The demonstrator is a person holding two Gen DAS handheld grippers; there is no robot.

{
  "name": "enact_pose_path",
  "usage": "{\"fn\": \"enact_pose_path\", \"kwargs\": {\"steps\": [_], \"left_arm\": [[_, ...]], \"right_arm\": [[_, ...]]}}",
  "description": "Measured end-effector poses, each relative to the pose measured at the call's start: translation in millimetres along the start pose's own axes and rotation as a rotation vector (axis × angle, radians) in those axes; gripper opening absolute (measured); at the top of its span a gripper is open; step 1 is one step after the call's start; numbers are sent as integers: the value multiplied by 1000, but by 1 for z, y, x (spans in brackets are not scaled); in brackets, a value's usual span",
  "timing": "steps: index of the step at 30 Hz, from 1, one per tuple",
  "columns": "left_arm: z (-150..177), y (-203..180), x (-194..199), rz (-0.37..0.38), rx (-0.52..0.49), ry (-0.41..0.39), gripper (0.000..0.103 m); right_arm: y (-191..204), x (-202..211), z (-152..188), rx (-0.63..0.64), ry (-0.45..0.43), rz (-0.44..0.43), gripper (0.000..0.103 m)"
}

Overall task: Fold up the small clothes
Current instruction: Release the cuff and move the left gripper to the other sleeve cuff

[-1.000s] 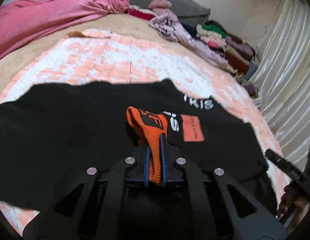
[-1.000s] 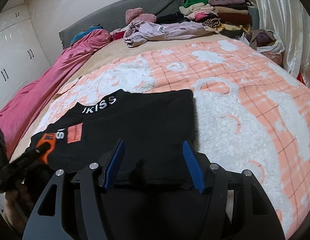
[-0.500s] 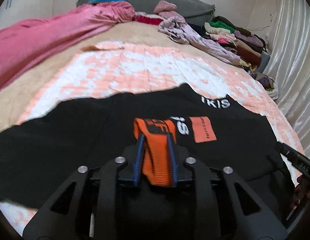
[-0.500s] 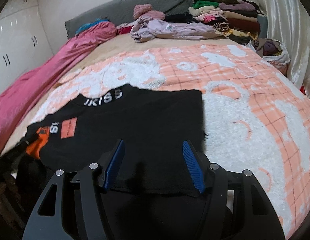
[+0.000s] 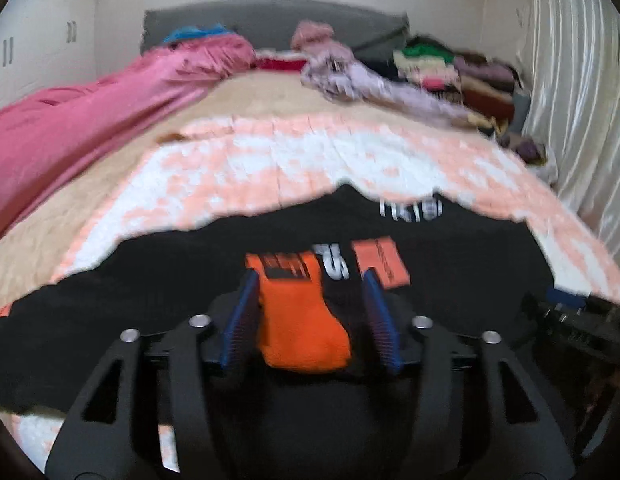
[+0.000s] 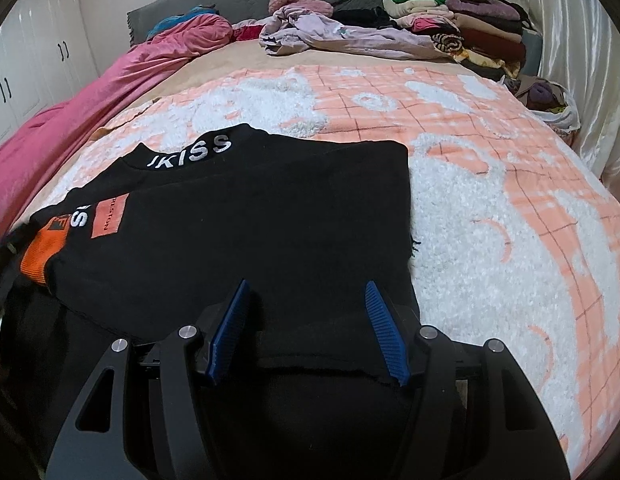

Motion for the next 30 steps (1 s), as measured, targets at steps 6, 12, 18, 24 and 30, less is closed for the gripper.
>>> {"fn": "enact_pose_path", "kwargs": {"steps": [6, 12, 18, 24, 30], "left_arm": [[9, 22, -31, 30, 92, 123, 66], [8, 18, -14, 4, 68, 79, 75], [2, 17, 7, 17, 64, 28, 86], [-1, 23, 24, 13, 78, -12, 93], [-1, 33, 34, -7, 93, -35, 93]], "right_arm": [[2, 3, 2, 1, -1, 1, 62], [6, 10, 5, 8, -10, 4, 70], [6, 16, 8, 2, -18, -4, 76], [7, 25, 9, -15, -32, -25, 82], [10, 33, 9, -13, -45, -34, 88]]}}
Point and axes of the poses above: each gripper's, at about its wrist camera, not at the fingertips, and x roughly against the way its jaws point, y to its left, z to its underside, the point moved 3 cm from there along -x, roughly the way its jaws point, and after that the axes turned 8 degrees about y, right-handed, at the moved point
